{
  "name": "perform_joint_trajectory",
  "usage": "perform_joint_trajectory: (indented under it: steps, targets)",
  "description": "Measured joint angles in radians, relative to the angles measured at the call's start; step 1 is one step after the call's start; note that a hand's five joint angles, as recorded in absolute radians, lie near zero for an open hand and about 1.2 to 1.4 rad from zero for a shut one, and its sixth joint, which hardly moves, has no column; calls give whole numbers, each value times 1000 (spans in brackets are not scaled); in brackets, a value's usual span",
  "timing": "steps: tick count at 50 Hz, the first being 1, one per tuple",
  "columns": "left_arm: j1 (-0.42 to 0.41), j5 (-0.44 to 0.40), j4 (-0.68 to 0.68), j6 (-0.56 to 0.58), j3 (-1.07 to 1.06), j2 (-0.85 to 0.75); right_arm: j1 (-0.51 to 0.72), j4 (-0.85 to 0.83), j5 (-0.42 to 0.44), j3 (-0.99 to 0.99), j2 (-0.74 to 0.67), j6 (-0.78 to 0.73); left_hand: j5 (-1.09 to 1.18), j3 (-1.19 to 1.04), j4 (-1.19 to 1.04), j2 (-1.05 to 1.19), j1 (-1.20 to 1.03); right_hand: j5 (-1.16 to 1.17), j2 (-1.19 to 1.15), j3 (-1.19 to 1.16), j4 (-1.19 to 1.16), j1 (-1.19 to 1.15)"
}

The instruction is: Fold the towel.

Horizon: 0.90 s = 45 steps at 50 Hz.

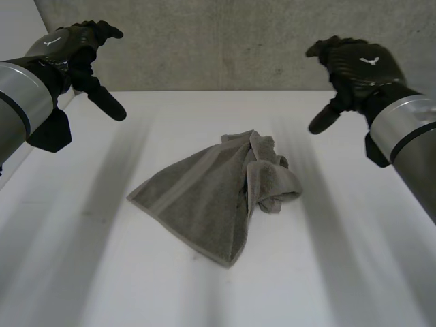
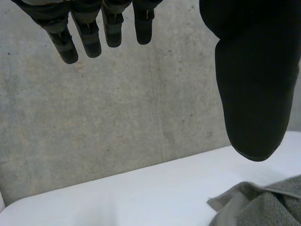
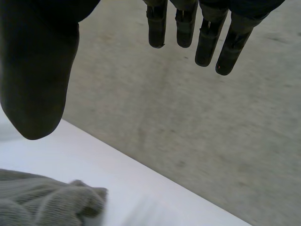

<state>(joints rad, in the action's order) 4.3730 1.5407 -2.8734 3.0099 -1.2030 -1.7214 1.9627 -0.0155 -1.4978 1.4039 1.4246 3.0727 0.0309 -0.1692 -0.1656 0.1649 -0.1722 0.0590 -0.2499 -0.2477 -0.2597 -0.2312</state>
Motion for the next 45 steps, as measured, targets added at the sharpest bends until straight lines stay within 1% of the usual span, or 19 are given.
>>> perform_joint_trajectory:
  steps: [5,8,13,26,33,37,40,42,43,45]
  targets:
    - [-31,55,1,43,0,3,-25,56,-58,-29,-3,-7,0,0,0,0,0,0,0,0,0,0]
    - [-48,91,-1,61,0,3,-30,93,-71,-49,-10,-12,0,0,0,0,0,0,0,0,0,0]
    - [-66,126,-3,95,0,2,-35,130,-75,-67,-18,-15,0,0,0,0,0,0,0,0,0,0]
    - [-73,129,-6,120,0,-4,-44,136,-70,-69,-17,-22,0,0,0,0,0,0,0,0,0,0]
    - [-73,121,-10,118,-4,-9,-50,133,-62,-73,-17,-64,0,0,0,0,0,0,0,-1,0,0]
    - [-74,114,-17,122,-11,-17,-46,133,-51,-74,-20,-124,0,0,0,0,0,0,0,0,0,0]
    - [-74,100,-27,136,-24,-29,-42,140,-27,-70,-36,-225,0,0,0,0,0,0,0,-1,0,0]
    - [-74,79,-37,166,-48,-40,-38,150,4,-61,-56,-337,0,0,0,0,0,0,0,0,0,0]
    - [-74,74,-40,174,-54,-42,-37,153,13,-57,-61,-368,0,0,0,0,0,0,0,0,0,0]
    - [-74,49,-55,217,-92,-50,-31,163,55,-33,-77,-494,0,0,0,0,0,0,0,0,0,0]
